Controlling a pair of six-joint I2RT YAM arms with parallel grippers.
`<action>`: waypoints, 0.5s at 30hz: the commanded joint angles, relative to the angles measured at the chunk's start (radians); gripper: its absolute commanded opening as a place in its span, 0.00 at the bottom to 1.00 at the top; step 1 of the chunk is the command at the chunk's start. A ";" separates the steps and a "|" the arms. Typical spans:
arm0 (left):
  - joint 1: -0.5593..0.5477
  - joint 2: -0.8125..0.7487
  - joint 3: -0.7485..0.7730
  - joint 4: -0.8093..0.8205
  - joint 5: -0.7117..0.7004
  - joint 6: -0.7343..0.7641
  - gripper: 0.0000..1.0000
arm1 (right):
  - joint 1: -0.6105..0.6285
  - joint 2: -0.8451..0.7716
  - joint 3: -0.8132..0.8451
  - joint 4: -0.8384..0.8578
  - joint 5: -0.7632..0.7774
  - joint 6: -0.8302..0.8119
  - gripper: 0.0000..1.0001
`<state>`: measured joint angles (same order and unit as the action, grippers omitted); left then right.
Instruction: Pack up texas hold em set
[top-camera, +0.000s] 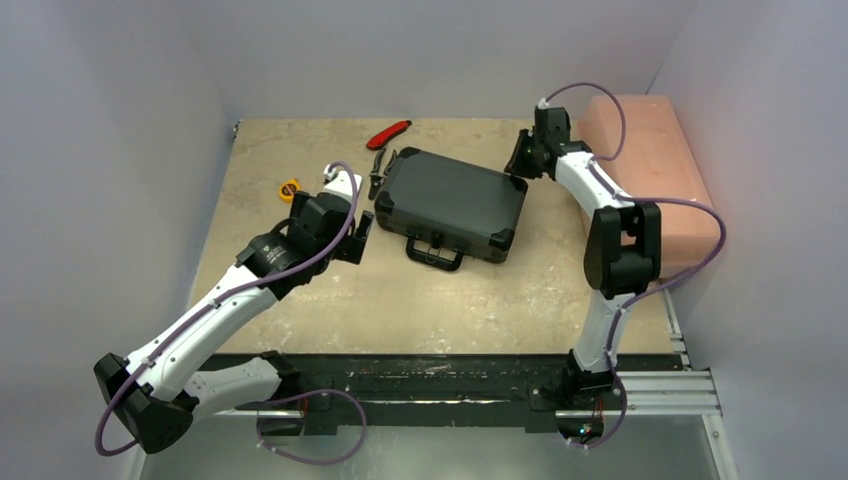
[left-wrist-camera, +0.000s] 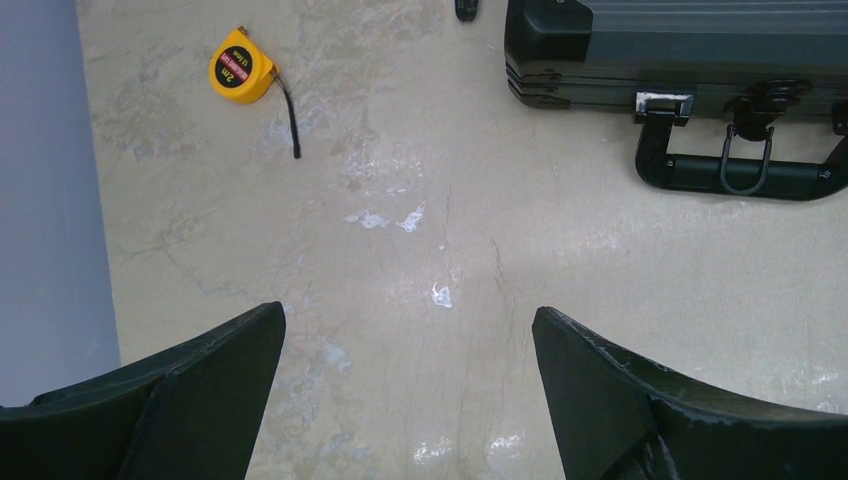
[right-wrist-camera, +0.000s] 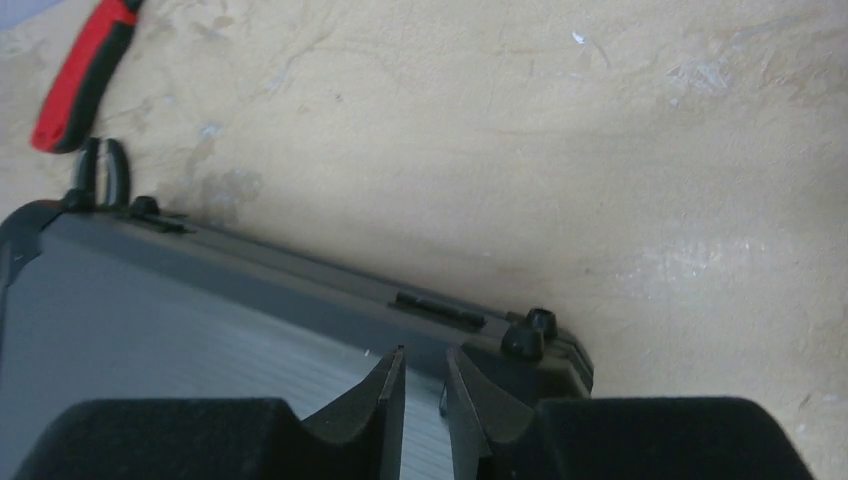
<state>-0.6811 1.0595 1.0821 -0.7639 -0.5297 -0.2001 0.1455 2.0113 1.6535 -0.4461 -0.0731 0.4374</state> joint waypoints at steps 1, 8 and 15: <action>0.005 -0.034 -0.003 0.035 -0.017 0.011 0.95 | 0.023 -0.087 -0.198 -0.069 -0.167 0.029 0.25; 0.005 -0.039 -0.008 0.043 -0.023 0.013 0.94 | 0.029 -0.150 -0.343 0.001 -0.240 0.037 0.24; 0.004 -0.049 0.000 0.051 0.033 -0.066 0.94 | 0.029 -0.282 -0.257 0.003 -0.173 0.024 0.39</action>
<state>-0.6811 1.0325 1.0801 -0.7628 -0.5297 -0.2043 0.1673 1.7916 1.3586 -0.3492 -0.2794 0.4805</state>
